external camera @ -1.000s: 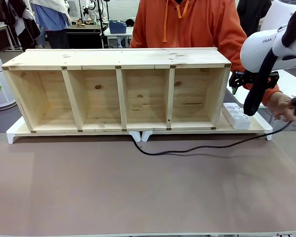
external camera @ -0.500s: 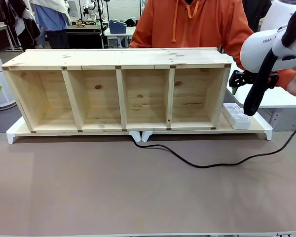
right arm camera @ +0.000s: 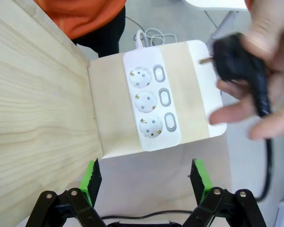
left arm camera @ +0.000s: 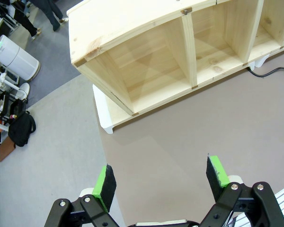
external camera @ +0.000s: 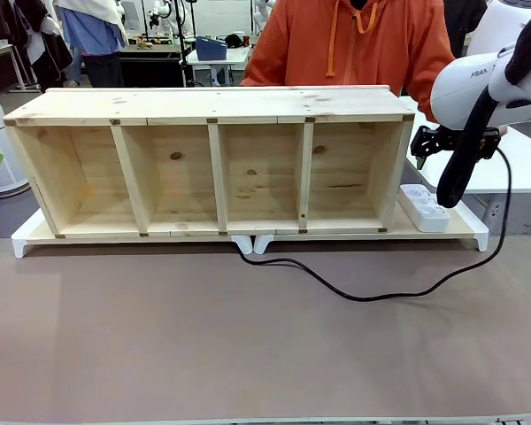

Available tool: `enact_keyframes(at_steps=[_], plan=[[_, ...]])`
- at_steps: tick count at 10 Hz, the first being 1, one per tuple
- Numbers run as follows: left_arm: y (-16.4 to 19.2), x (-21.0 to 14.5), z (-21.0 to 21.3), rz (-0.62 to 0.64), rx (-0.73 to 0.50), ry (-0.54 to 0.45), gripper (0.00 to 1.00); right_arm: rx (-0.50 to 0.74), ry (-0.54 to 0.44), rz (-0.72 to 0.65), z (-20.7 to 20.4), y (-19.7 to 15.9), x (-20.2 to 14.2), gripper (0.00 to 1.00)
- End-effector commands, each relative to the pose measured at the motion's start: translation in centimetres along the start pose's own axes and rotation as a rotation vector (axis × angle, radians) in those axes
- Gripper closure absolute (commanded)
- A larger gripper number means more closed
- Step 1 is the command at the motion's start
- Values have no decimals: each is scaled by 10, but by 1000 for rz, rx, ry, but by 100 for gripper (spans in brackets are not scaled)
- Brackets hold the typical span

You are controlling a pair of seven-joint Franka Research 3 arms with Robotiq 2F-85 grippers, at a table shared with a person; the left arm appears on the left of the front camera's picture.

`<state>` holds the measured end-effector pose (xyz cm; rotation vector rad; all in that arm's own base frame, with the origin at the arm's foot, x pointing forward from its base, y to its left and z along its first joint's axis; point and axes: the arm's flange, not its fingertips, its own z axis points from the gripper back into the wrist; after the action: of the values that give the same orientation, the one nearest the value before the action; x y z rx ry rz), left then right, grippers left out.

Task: Perform cable management.
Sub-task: Release the Power Cable when the human grasps it.

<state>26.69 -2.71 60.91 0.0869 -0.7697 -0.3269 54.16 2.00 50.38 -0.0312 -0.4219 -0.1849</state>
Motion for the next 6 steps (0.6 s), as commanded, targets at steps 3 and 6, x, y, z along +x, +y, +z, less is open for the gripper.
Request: enact_keyframes(at_steps=[3, 6], plan=[[0, 0, 0, -1, 3, 0, 0, -1, 3, -3, 0, 0, 0, 3], [0, 0, 0, -1, 3, 0, 0, -1, 3, -3, 0, 0, 0, 3]])
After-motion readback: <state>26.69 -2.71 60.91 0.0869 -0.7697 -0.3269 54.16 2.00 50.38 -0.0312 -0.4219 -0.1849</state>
